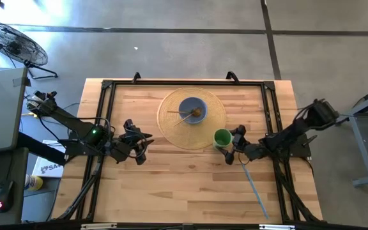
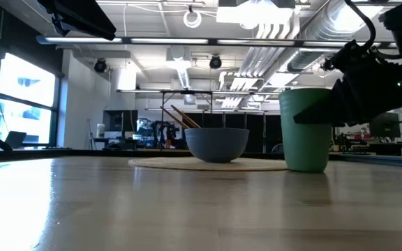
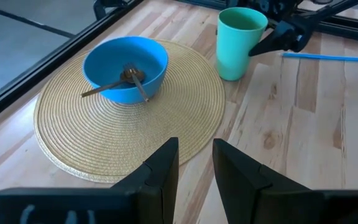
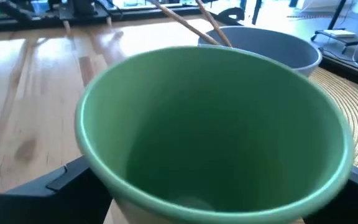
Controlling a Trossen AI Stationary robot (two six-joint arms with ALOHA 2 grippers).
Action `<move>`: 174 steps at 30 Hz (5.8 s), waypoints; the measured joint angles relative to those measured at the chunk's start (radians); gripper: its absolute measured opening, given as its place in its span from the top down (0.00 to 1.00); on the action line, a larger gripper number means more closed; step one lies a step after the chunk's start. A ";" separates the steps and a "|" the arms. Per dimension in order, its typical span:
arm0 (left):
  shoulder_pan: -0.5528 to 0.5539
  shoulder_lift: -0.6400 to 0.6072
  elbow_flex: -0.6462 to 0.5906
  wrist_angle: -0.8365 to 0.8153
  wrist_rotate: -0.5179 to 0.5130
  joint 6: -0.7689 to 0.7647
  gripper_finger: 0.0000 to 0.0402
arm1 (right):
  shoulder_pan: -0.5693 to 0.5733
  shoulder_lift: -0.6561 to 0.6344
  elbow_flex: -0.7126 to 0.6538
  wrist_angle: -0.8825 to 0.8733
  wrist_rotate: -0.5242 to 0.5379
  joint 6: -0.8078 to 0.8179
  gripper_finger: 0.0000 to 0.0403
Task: Pick & Place Utensil
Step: Put the green cup on the brown mat to the top right of the blue bowl, then put the blue straw into the green cup on the brown mat
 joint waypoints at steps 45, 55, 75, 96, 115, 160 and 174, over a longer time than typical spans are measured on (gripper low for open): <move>0.000 0.000 0.000 0.000 0.001 0.000 0.76 | -0.893 0.208 0.372 0.032 -0.296 -0.240 0.09; 0.000 0.000 0.000 0.001 0.018 0.018 0.76 | -0.927 0.365 0.467 0.040 -0.260 -0.147 0.09; 0.000 0.000 0.000 0.004 0.013 0.019 0.76 | -0.934 0.371 0.457 0.030 -0.300 -0.119 0.02; 0.000 0.000 0.000 0.002 0.032 0.019 0.76 | -0.941 0.311 0.459 -0.155 -0.367 -0.128 0.01; 0.000 0.000 0.000 0.009 0.035 0.018 0.76 | -0.891 -0.010 0.459 -0.804 -0.457 -0.025 0.01; 0.000 0.000 0.000 0.004 0.159 0.022 0.76 | 0.110 0.045 0.526 -1.603 -0.881 1.342 0.33; 0.000 0.000 0.000 0.003 0.163 0.021 0.76 | 0.109 0.046 0.526 -1.575 -0.892 1.365 0.72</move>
